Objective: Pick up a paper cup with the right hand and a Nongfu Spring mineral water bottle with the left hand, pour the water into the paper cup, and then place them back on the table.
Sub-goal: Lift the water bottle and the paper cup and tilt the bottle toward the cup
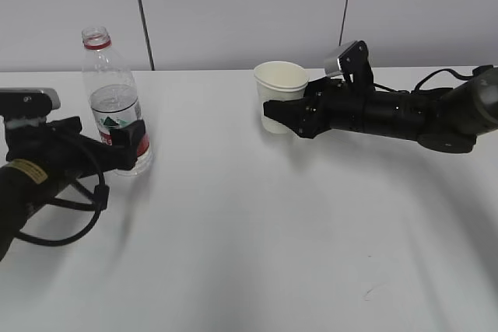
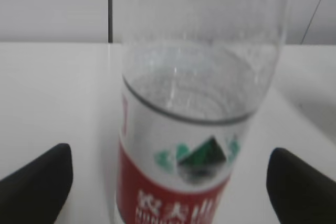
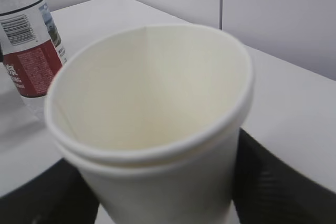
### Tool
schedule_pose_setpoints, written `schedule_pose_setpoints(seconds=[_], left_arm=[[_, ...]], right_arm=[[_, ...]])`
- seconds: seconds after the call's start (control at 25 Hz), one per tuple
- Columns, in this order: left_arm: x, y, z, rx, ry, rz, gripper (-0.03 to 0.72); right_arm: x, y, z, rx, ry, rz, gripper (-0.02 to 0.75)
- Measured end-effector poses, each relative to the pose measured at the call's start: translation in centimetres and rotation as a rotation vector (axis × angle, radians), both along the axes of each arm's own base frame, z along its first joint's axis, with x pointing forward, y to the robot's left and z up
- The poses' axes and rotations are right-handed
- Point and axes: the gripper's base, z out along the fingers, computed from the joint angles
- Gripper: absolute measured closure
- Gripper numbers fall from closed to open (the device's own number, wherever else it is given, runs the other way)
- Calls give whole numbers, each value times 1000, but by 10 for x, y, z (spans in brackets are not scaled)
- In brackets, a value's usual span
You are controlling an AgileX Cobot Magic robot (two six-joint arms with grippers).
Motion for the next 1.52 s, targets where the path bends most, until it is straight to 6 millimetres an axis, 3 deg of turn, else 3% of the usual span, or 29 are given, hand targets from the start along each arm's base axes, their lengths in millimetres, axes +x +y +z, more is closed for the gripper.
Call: schedule_pose_setpoints(seconds=[0.2,0.36,0.52,0.68,0.96,1.28,1.52], left_arm=[[25,-7,13,-20,-65,9,15],[37,-11,4,-9,-29,9,15],[39,-11,-8,-6,-22,9,25],[40,-11,-16,-6,-23,9,81],[40,-11,-19,-7,-26,9,111],[40,-11,-18,-6,-30,9,288],[40,-12,-18,-6,-32,8,281]], right_arm=[[0,0,0,0,0,1,237],[0,0,0,0,0,1,237],[0,0,0,-1,1,0,237],[0,0,0,-1,1,0,237],[0,0,0,-3,1,1,237],[-1,1,-1,-11,0,12,238],[-2,1,-1,-21,-1,25,238]])
